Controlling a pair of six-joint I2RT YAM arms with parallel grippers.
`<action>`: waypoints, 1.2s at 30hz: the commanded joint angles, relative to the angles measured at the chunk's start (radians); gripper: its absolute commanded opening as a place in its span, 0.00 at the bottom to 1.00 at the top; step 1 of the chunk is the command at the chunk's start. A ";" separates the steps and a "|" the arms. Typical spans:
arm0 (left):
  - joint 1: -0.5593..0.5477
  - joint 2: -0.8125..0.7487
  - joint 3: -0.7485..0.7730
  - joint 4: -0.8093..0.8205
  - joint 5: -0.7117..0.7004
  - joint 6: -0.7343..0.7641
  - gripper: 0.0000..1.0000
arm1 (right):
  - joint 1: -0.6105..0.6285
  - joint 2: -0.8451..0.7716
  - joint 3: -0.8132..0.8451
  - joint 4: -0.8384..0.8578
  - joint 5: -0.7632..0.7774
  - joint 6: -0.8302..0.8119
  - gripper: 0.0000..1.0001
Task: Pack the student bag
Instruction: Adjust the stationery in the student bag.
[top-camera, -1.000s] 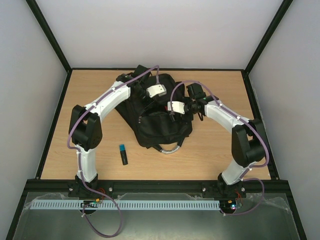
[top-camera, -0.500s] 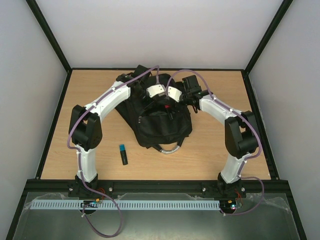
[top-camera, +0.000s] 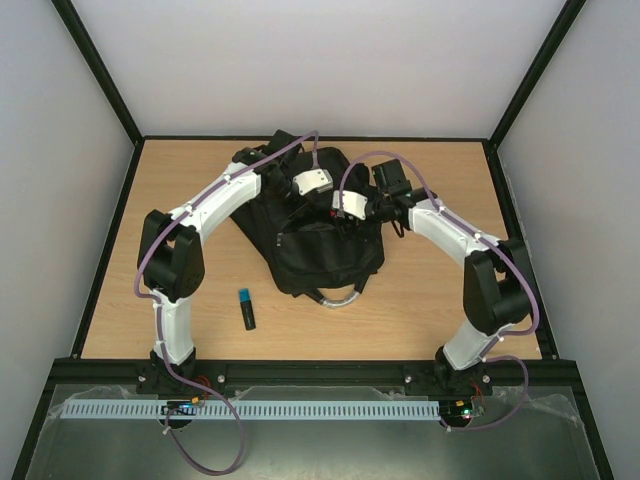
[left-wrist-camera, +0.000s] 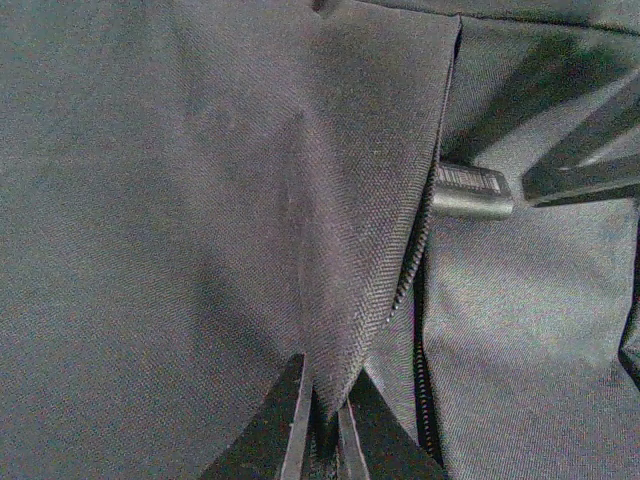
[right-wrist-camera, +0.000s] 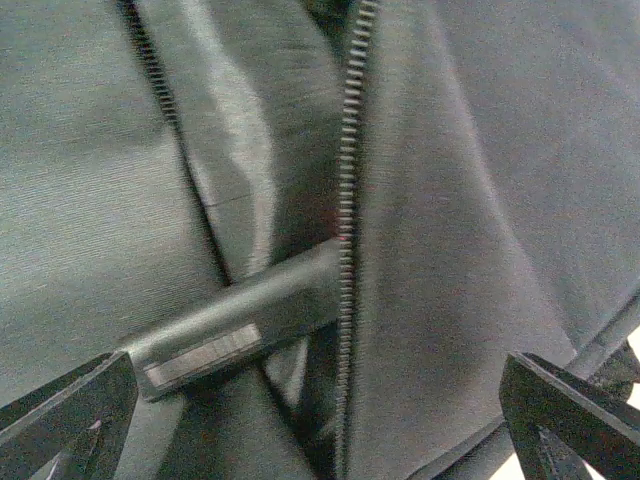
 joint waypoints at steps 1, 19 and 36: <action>-0.005 -0.059 -0.005 0.003 0.038 0.007 0.02 | 0.011 -0.036 -0.031 -0.113 -0.078 -0.157 0.99; -0.006 -0.052 -0.003 0.003 0.041 0.006 0.02 | 0.040 0.040 -0.035 0.149 0.125 -0.044 1.00; -0.006 -0.045 -0.002 0.002 0.039 0.007 0.02 | 0.059 0.119 0.034 0.307 0.263 0.119 0.94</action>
